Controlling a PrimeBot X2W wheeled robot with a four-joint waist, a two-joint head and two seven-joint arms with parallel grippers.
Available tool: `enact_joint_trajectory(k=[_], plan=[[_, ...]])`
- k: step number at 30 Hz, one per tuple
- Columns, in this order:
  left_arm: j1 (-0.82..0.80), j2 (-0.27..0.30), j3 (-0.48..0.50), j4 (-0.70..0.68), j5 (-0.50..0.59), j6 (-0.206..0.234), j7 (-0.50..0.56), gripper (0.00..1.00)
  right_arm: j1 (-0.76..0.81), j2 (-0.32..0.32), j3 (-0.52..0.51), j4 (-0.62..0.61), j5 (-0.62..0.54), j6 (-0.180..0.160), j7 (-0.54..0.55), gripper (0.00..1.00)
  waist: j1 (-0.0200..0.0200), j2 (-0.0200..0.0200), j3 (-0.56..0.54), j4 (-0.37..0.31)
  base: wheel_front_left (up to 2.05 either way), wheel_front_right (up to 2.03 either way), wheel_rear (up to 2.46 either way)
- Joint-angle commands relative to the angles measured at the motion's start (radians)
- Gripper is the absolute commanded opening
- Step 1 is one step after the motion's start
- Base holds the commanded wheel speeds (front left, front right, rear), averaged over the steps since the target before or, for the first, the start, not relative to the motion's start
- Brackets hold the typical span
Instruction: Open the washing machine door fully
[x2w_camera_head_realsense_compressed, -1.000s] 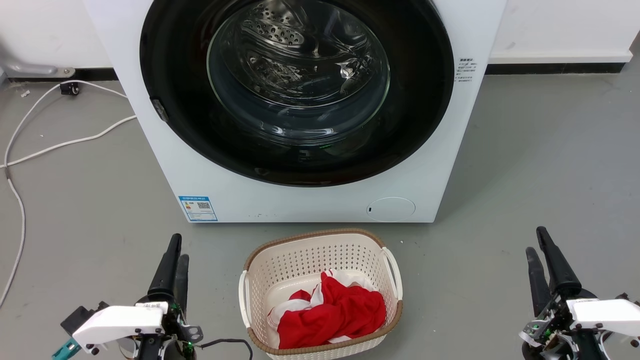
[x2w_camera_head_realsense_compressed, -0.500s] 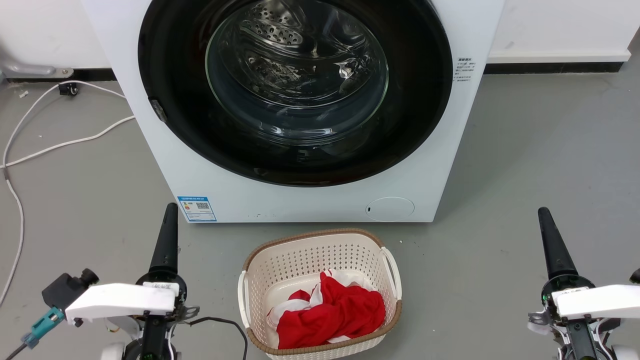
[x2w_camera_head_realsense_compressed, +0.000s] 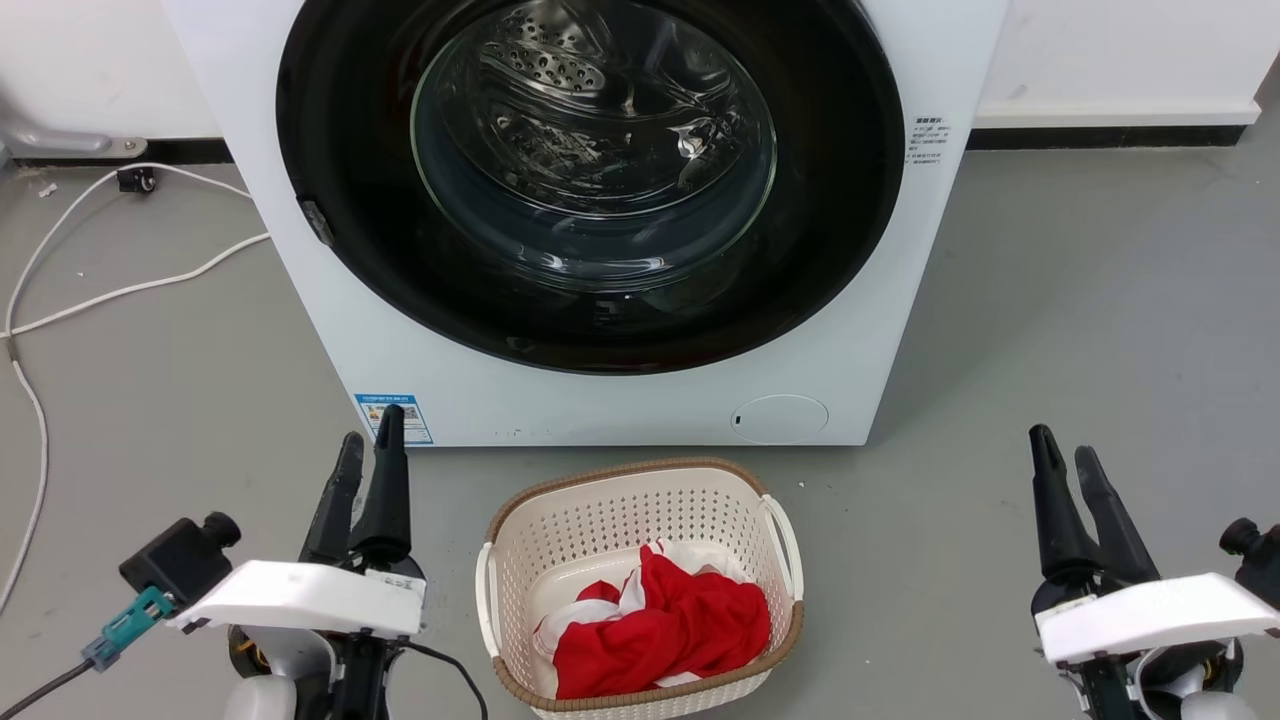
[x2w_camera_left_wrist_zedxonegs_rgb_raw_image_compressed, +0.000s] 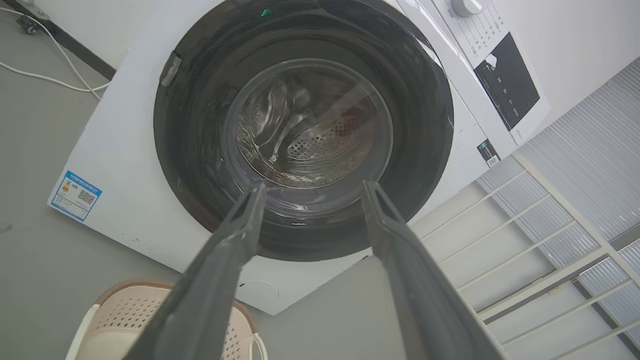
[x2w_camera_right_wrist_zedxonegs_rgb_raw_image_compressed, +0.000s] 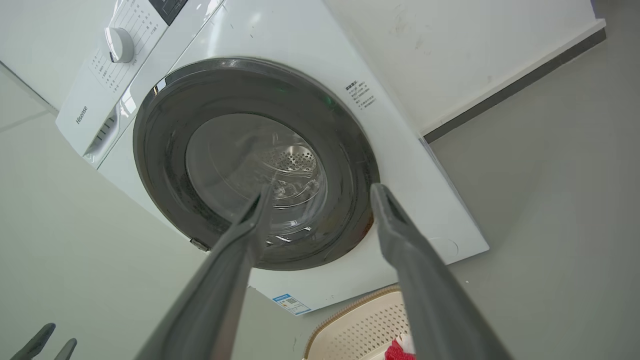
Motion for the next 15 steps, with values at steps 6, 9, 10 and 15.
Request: enact_joint_trajectory(k=[6, 9, 10, 15], plan=[[0.002, 0.006, -0.019, 0.001, 0.141, 0.006, -0.029, 1.0, 0.003, -0.002, 0.01, 0.004, -0.132, 0.0, -0.025, 1.0, -0.0001, 0.0, -0.002, 0.0, 0.0, 0.0, 0.0], [0.002, 0.01, -0.027, 0.003, 0.191, 0.013, -0.038, 1.0, 0.004, -0.002, 0.01, 0.007, -0.18, 0.0, -0.032, 1.0, -0.0001, 0.0, -0.003, 0.001, 0.0, 0.0, 0.0], [0.002, 0.012, -0.03, 0.004, 0.206, 0.016, -0.041, 1.0, 0.005, -0.002, 0.009, 0.009, -0.194, 0.0, -0.032, 1.0, -0.0001, 0.0, -0.003, 0.001, 0.0, 0.0, 0.0], [0.001, 0.019, -0.045, 0.003, 0.278, 0.032, -0.056, 1.0, 0.005, -0.001, 0.012, 0.009, -0.26, 0.0, -0.042, 1.0, -0.0001, 0.0, -0.004, 0.0, 0.0, 0.0, 0.0]])
